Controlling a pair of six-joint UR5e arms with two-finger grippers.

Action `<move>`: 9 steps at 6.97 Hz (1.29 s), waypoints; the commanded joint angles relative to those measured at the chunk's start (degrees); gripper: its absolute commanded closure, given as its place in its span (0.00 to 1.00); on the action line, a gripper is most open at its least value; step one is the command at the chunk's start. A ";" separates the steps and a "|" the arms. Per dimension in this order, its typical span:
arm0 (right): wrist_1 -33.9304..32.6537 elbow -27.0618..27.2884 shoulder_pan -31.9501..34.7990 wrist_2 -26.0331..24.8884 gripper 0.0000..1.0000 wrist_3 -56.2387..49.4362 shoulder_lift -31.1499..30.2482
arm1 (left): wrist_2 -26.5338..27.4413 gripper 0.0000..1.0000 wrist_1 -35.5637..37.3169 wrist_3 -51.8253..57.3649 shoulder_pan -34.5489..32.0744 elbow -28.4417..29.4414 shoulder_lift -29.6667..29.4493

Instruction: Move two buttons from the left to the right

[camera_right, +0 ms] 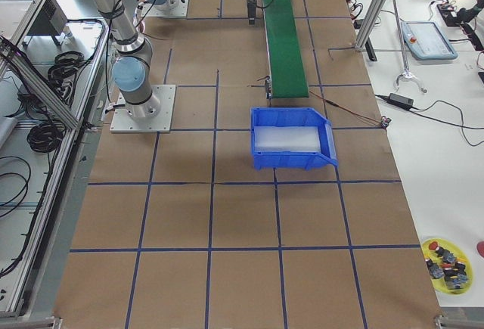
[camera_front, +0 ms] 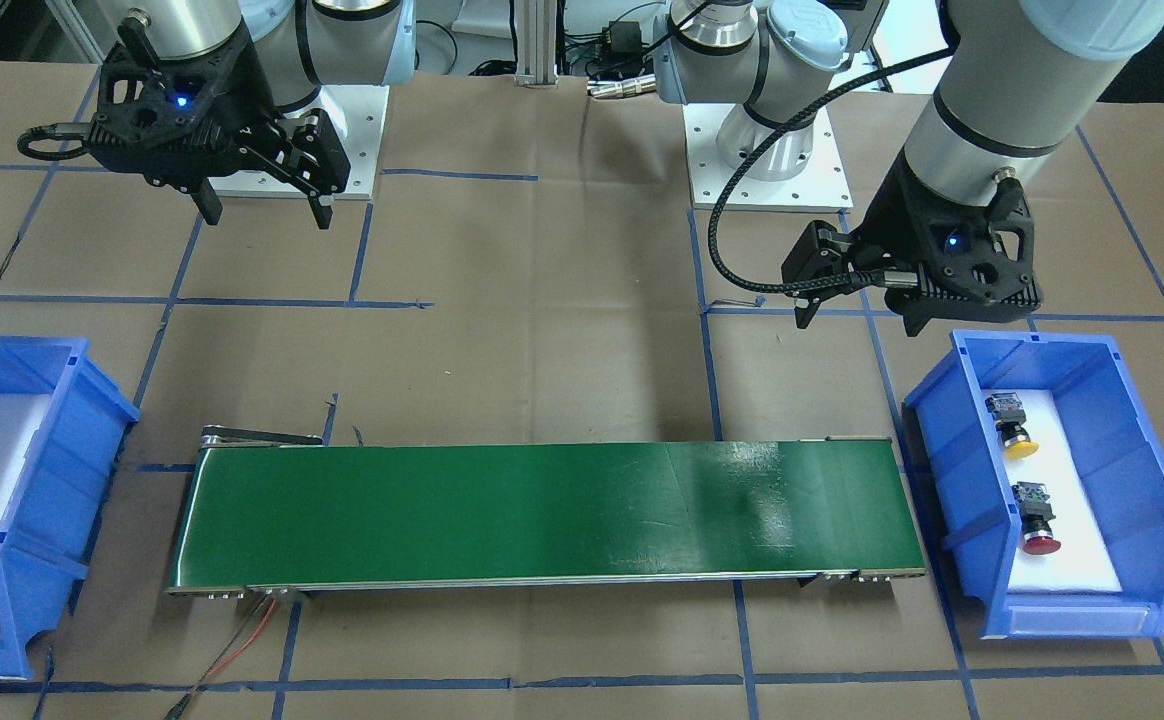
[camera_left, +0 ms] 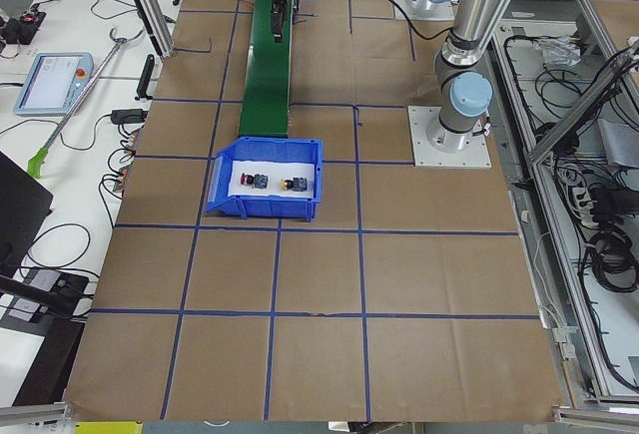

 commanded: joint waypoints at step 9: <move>0.06 0.09 0.05 0.07 0.00 0.00 0.07 | 0.00 0.00 0.71 6.53 8.58 0.09 0.53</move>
